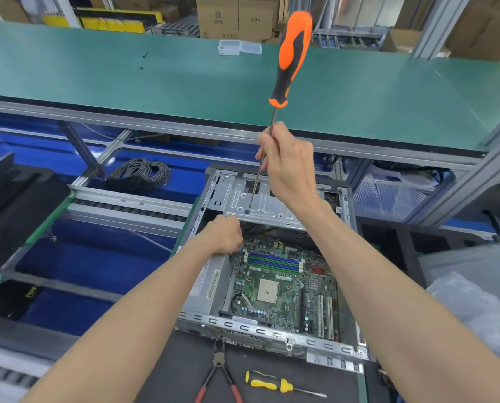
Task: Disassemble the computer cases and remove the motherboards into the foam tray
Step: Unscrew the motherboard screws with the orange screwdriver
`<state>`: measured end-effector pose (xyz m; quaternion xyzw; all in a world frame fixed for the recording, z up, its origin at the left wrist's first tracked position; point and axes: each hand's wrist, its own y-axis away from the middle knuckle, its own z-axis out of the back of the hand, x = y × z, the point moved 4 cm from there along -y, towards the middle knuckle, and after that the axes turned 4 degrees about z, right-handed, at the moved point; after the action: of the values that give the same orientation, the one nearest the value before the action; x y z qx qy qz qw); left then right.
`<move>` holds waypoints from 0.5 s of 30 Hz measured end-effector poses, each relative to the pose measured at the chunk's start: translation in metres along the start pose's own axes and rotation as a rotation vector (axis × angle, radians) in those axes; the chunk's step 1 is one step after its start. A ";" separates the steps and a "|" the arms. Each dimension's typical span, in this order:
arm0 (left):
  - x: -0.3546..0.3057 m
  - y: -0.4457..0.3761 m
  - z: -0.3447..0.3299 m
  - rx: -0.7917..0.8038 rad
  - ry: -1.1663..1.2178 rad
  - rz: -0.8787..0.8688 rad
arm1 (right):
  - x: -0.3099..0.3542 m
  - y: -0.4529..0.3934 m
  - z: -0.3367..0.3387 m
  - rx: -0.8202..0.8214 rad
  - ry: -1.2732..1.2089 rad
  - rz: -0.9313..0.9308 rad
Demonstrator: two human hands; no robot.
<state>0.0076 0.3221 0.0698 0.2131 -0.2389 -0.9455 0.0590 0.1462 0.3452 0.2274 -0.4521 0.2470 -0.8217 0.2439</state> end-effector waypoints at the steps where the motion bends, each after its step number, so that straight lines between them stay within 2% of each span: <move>1: 0.001 0.002 0.002 -0.023 0.024 -0.011 | 0.004 -0.001 0.004 -0.020 0.000 0.013; 5: 0.003 0.010 0.011 -0.099 0.105 -0.112 | 0.005 0.015 0.011 -0.018 0.004 0.032; 8: -0.001 0.022 0.019 -0.195 0.140 -0.225 | -0.006 0.049 0.003 0.068 0.015 0.008; 10: 0.001 0.029 0.023 -0.255 0.274 -0.252 | -0.016 0.071 -0.006 0.141 0.024 -0.019; 12: 0.005 0.034 0.026 -0.261 0.638 -0.251 | -0.024 0.087 -0.017 0.210 0.021 -0.046; 15: 0.008 0.039 0.022 -0.137 1.385 -0.281 | -0.031 0.100 -0.031 0.276 0.019 -0.072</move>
<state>-0.0086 0.2958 0.1033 0.7898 -0.0570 -0.6043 0.0880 0.1515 0.2941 0.1308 -0.4149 0.1175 -0.8604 0.2717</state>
